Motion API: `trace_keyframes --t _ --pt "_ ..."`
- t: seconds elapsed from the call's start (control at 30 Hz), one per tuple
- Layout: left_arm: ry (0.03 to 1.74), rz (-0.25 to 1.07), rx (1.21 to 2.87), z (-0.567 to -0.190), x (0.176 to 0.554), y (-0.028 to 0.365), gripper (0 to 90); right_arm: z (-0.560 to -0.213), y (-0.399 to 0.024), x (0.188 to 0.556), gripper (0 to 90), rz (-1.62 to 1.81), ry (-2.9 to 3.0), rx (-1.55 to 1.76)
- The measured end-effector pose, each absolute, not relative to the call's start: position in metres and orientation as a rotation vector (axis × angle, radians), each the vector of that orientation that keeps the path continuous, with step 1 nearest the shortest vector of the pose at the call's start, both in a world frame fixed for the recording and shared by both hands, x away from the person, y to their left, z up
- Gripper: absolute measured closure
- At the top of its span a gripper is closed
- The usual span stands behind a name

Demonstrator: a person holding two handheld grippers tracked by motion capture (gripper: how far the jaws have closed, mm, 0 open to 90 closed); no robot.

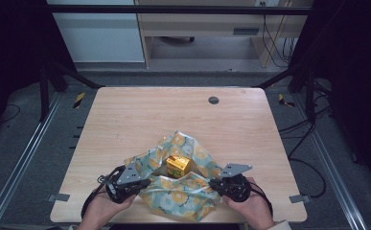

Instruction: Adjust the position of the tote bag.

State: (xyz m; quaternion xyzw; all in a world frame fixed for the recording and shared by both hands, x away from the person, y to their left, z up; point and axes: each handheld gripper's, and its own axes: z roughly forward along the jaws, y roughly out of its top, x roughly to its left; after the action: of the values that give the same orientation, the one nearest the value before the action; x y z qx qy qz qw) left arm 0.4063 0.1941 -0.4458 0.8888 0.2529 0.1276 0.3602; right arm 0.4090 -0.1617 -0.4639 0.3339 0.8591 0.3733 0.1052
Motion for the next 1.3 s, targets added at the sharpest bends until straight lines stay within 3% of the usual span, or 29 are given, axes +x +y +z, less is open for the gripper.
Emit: trace_keyframes --t 0.3,0.5,0.77,1.0,1.03,1.07,1.27,1.3 --pt "0.641 0.335 2.333 -0.452 0.383 0.198 90.0 -0.462 -0.162 0.39 90.0 1.103 2.582 0.925" --pt "0.669 0.324 2.487 -0.473 0.39 0.194 90.0 -0.471 -0.154 0.39 90.0 1.061 2.655 0.926" --pt "0.747 0.414 2.475 -0.474 0.396 0.202 90.0 -0.475 -0.146 0.391 90.0 1.042 2.699 0.889" --pt "0.733 0.412 2.456 -0.473 0.393 0.198 90.0 -0.443 -0.152 0.392 63.3 1.153 2.54 0.879" --pt "0.733 0.412 2.456 -0.473 0.393 0.198 90.0 -0.443 -0.152 0.392 63.3 1.153 2.54 0.879" --pt "0.734 0.414 2.454 -0.473 0.393 0.198 90.0 -0.428 -0.154 0.395 53.0 1.17 2.492 0.86" --pt "0.725 0.418 2.446 -0.471 0.392 0.197 90.0 -0.407 -0.152 0.423 31.5 1.135 2.391 0.865" --pt "0.725 0.418 2.446 -0.471 0.392 0.197 90.0 -0.407 -0.152 0.423 31.5 1.135 2.391 0.865"
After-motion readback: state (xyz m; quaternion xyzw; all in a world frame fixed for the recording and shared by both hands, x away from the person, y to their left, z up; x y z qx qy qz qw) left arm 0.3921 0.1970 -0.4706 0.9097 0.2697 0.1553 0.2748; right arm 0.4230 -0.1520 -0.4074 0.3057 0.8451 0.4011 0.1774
